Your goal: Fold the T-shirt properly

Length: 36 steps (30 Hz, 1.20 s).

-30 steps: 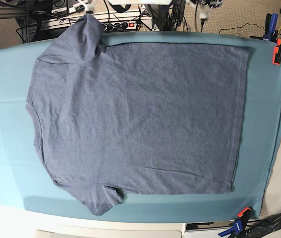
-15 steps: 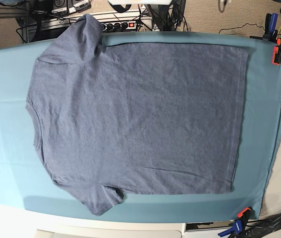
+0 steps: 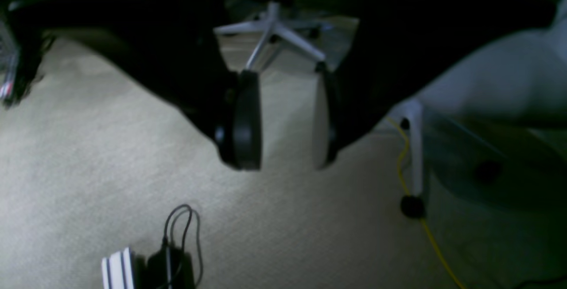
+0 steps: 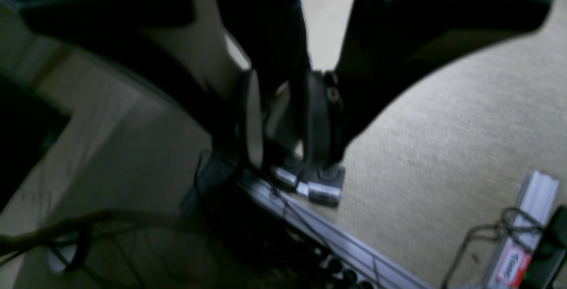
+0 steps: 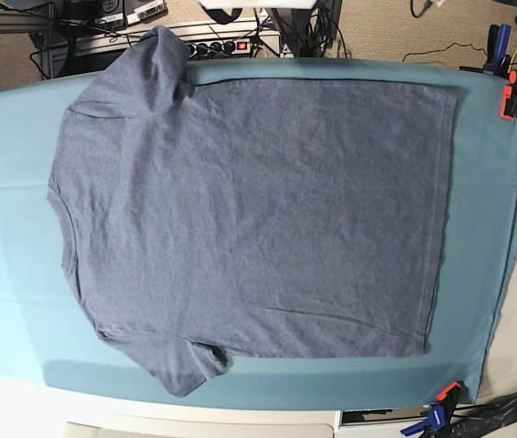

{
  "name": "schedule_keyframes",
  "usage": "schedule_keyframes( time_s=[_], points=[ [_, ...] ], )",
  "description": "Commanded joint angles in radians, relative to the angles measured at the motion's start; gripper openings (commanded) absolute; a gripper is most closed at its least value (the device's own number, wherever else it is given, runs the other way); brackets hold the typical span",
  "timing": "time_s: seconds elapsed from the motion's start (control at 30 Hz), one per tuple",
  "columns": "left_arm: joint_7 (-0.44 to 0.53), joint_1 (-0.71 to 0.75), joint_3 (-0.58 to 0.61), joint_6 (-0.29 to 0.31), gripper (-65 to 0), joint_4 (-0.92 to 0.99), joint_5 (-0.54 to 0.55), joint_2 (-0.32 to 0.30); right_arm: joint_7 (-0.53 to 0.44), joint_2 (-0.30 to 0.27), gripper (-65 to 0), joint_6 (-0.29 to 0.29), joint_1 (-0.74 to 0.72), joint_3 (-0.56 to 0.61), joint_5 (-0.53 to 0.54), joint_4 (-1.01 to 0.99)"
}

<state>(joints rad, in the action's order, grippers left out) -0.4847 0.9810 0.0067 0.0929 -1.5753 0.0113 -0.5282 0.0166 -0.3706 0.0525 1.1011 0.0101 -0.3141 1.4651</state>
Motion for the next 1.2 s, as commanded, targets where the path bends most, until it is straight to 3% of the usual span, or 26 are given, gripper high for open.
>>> schedule_keyframes(
  time_s=[0.0,0.17,0.53,0.63,0.9,1.17],
  points=[
    [-0.003,0.027,-0.002,-0.006,-46.6,-0.04,-0.005,-0.018,-0.01,-0.012,-47.8,0.012,0.038,-0.003,-0.013,0.034],
    [-0.085,0.072,-0.002,-0.002,-46.5,-0.176,-0.044,-0.063,-0.005,-0.039,-47.8,0.03,0.116,-0.003,-0.081,0.134],
    [-0.163,0.094,-0.002,-0.006,-46.5,-0.424,-0.178,-0.253,0.063,-0.072,-47.8,0.261,0.148,-0.019,-0.299,0.229],
    [-0.163,0.094,-0.003,-0.006,-46.5,-0.483,-0.201,-0.263,0.063,-0.072,-47.8,0.34,0.147,-0.042,-0.374,0.243],
    [-0.16,0.094,-0.003,-0.017,-46.5,-0.612,-0.264,-0.274,0.066,-0.072,-47.8,0.476,0.136,-0.092,-0.48,0.274],
    [-0.125,0.082,-0.002,-0.018,-46.5,-0.656,-0.342,-0.28,0.101,-0.073,-47.8,0.499,0.063,-0.092,-0.586,0.275]
  ],
)
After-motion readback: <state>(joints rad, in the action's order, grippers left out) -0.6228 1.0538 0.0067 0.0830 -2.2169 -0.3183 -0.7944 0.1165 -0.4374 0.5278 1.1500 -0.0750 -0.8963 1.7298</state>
